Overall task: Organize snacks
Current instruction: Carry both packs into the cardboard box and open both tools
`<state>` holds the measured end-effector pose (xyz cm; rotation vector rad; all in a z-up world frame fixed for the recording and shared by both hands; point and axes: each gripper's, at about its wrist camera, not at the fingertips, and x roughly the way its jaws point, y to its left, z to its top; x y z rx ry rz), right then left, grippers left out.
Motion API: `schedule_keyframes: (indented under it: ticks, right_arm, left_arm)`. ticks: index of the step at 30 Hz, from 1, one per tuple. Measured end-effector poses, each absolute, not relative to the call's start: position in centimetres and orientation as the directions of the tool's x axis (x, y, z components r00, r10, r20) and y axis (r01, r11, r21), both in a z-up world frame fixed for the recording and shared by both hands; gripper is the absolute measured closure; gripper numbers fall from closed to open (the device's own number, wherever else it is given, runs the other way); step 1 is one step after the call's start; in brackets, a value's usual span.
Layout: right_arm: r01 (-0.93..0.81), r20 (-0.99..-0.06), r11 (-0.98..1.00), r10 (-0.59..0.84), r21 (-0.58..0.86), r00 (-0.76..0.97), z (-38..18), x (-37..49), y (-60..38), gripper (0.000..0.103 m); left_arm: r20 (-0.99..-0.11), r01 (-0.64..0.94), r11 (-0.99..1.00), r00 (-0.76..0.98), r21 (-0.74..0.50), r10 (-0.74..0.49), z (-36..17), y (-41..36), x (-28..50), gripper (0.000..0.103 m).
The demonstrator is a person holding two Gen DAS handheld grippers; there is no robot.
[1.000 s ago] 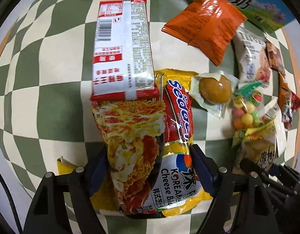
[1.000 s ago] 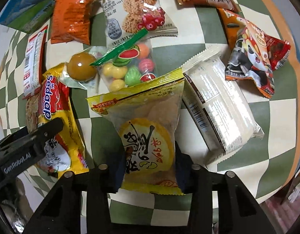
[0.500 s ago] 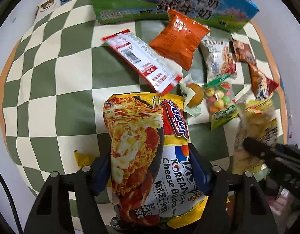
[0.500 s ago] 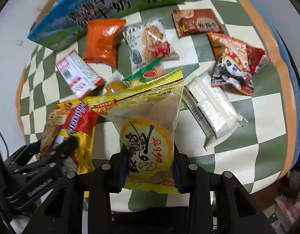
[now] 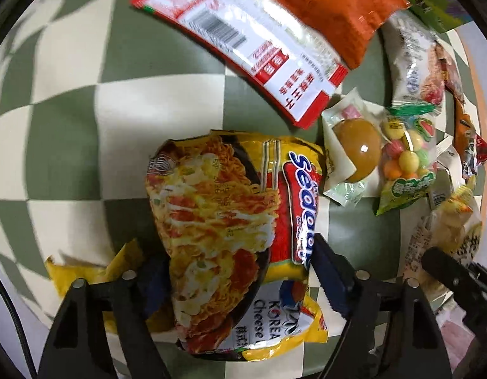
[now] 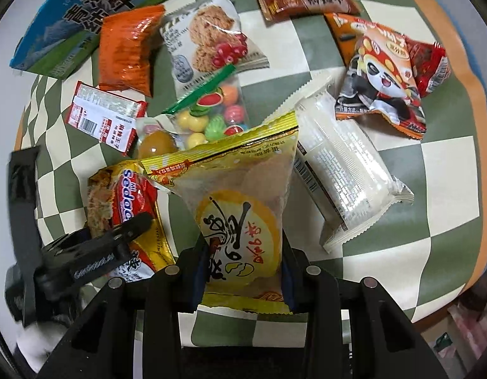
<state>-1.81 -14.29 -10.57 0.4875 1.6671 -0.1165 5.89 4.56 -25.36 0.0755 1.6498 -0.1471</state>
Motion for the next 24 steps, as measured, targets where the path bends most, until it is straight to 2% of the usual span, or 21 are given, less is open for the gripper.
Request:
schedule_keyframes:
  ticks: [8, 14, 19, 24]
  right_arm:
    - [0.352, -0.948, 0.894, 0.315, 0.279, -0.051, -8.5, -1.6, -15.9, 0.063]
    - [0.326, -0.932, 0.878, 0.362, 0.351, 0.026, -3.3, -0.4, -17.5, 0.063]
    - [0.282, -0.908, 0.864, 0.395, 0.418, 0.136, 2.3, 3.9, -18.9, 0.063]
    - [0.231, -0.888, 0.865, 0.396, 0.446, 0.234, 6.3, 10.5, -20.3, 0.063]
  left_arm:
    - [-1.0, 0.123, 0.992, -0.009, -0.028, -0.027, -19.2, 3.9, 4.5, 0.037]
    - [-0.99, 0.111, 0.987, 0.076, -0.114, -0.123, -10.9, 4.9, 5.0, 0.037]
    - [-0.958, 0.137, 0.971, 0.185, -0.195, -0.218, -4.2, 3.9, 9.8, 0.037]
    - [-0.925, 0.126, 0.962, 0.27, -0.241, -0.267, -4.9, -0.6, 17.6, 0.037]
